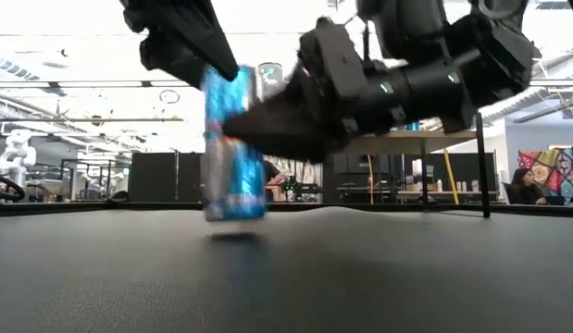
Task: Place canned beverage on shelf
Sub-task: Put the blue soda can on the shelf aligned with the other blue soda can
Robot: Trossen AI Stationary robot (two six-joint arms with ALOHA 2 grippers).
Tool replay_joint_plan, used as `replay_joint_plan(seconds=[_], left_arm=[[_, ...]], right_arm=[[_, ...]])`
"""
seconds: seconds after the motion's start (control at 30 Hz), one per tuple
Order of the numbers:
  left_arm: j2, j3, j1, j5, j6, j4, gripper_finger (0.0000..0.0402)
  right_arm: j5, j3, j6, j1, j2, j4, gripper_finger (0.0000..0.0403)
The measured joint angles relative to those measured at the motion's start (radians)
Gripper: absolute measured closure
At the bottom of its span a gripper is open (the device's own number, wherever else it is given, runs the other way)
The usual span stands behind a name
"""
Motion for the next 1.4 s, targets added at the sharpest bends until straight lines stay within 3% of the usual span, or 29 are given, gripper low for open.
replay_joint_plan(seconds=[0.37,0.5,0.67,0.87,1.03,1.4], left_arm=[[-0.018,-0.003,-0.101,-0.305,0.079,0.021,0.0148],[-0.011,-0.093,-0.137,-0.399,0.165,0.227,0.0148],[-0.011,-0.285,-0.123,-0.373,0.328,0.685,0.0148],[0.007,-0.454,-0.052,-0.262,0.448,1.147,0.0148],[0.086,-0.437,0.009,-0.112,0.491,1.243,0.0148],[0.132,-0.412,0.042,-0.106,0.496,1.245,0.0153]], right_arm=[[-0.044,-0.205,-0.012,-0.007,0.003,0.4,0.0189],[-0.068,-0.241,-0.043,-0.006,0.003,0.494,0.0188],[-0.071,-0.247,-0.076,-0.001,0.003,0.502,0.0188],[-0.051,-0.246,-0.088,-0.002,0.002,0.488,0.0188],[-0.021,-0.249,-0.109,-0.001,0.002,0.46,0.0188],[-0.018,-0.246,-0.113,-0.001,0.002,0.45,0.0188]])
